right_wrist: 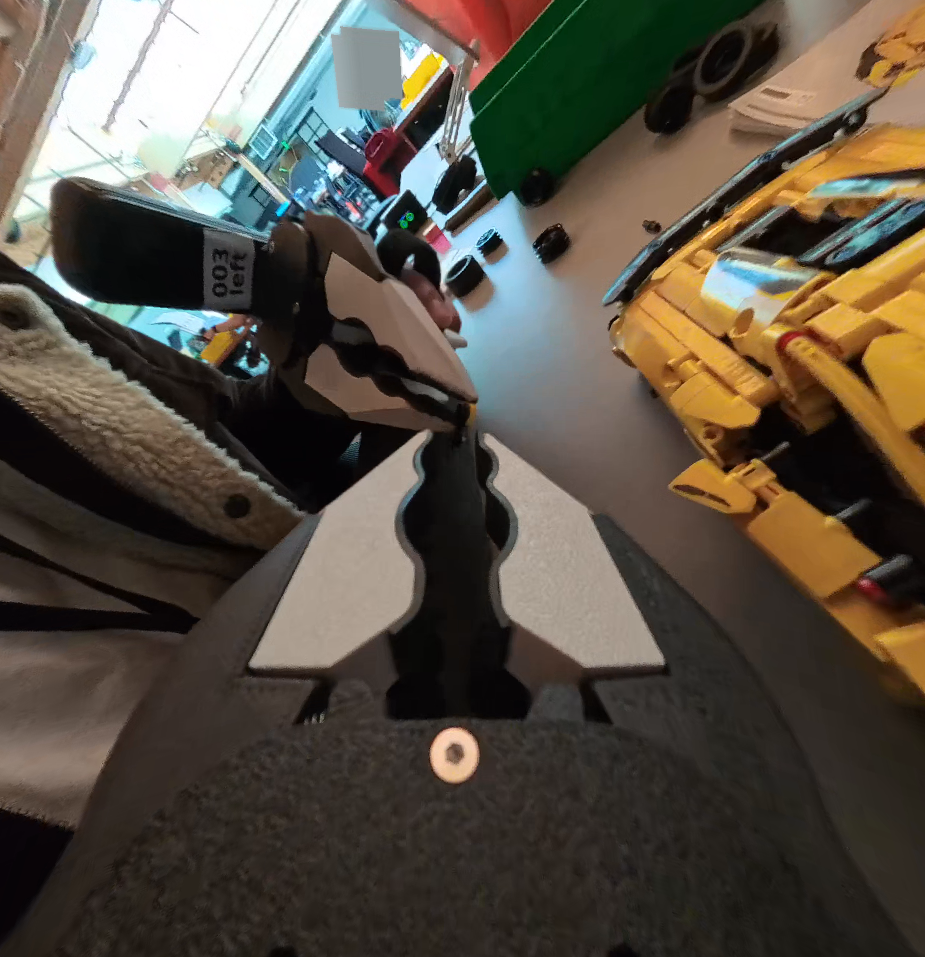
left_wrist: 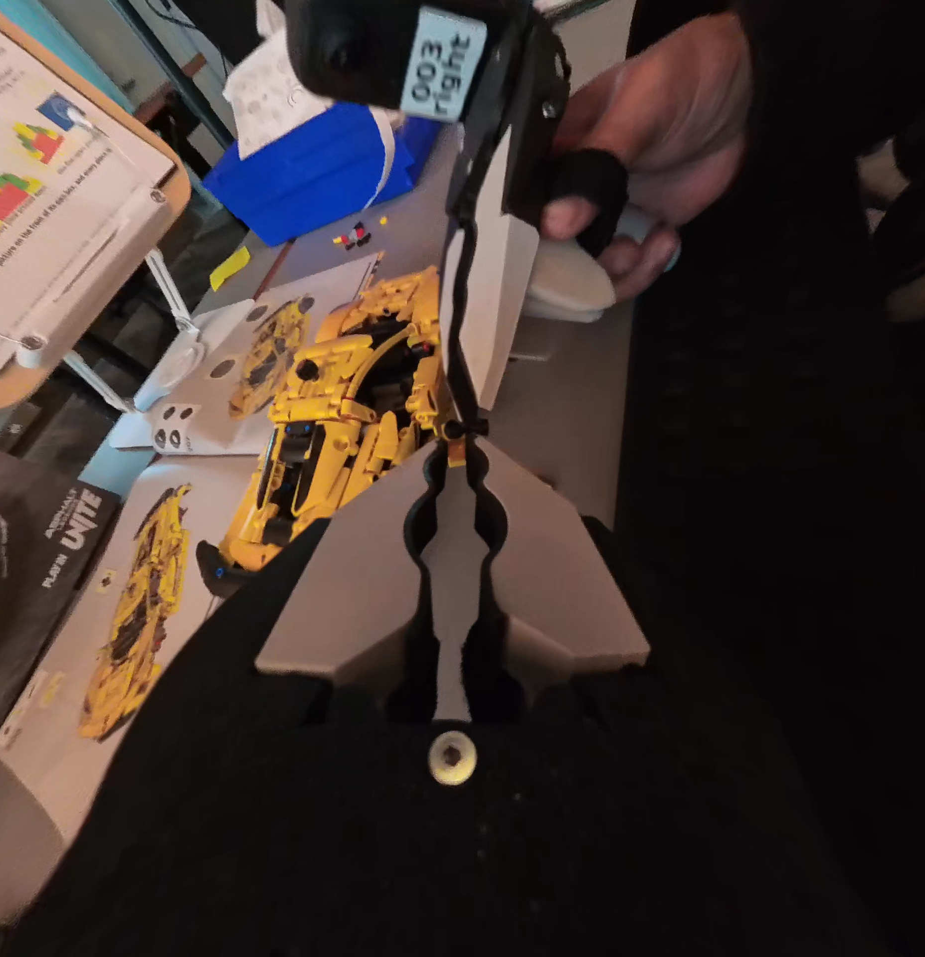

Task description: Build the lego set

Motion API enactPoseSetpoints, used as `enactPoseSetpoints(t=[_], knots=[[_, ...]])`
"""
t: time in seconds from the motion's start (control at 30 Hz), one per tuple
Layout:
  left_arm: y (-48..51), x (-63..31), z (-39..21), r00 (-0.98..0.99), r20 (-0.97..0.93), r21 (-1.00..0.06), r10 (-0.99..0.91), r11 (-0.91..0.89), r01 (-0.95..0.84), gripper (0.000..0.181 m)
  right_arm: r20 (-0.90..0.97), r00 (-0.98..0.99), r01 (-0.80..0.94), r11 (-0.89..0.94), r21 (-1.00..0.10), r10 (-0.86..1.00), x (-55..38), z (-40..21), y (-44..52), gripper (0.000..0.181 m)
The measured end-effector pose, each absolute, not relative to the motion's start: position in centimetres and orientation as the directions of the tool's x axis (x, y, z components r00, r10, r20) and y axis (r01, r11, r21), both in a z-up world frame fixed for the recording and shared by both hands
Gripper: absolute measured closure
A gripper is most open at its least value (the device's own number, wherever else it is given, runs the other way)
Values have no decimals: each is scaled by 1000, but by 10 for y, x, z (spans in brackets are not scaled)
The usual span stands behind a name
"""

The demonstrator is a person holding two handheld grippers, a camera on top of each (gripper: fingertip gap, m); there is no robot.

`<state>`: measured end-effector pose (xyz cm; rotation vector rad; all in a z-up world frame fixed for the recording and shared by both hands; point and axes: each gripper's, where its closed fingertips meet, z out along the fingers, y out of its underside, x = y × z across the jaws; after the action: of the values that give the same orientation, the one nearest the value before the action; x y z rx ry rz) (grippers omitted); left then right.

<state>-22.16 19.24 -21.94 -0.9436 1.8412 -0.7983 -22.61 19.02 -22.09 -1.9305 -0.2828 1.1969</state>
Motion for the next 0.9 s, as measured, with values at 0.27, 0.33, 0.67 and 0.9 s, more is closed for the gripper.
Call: enactPoseSetpoints(t=[0.27,0.33,0.67,0.9], knots=[[172,-222,-218,-383,-410,-812,-828,523,-259,175,-657,454,-128,-685,-717,602,-237,-223,171,175],[162,-226,-222,-444,-430,-781,-786,571,-254,174,-627,447,-8,-698,-716,638,-240,-229,160,174],[163,-216,-213,-405,-424,-810,-810,539,-231,181,-346,533,346,-572,-744,772,-214,-232,151,174],[176,-202,-209,-318,246,-939,-916,-143,-313,149,487,621,656,-66,-752,614,-179,-232,179,174]])
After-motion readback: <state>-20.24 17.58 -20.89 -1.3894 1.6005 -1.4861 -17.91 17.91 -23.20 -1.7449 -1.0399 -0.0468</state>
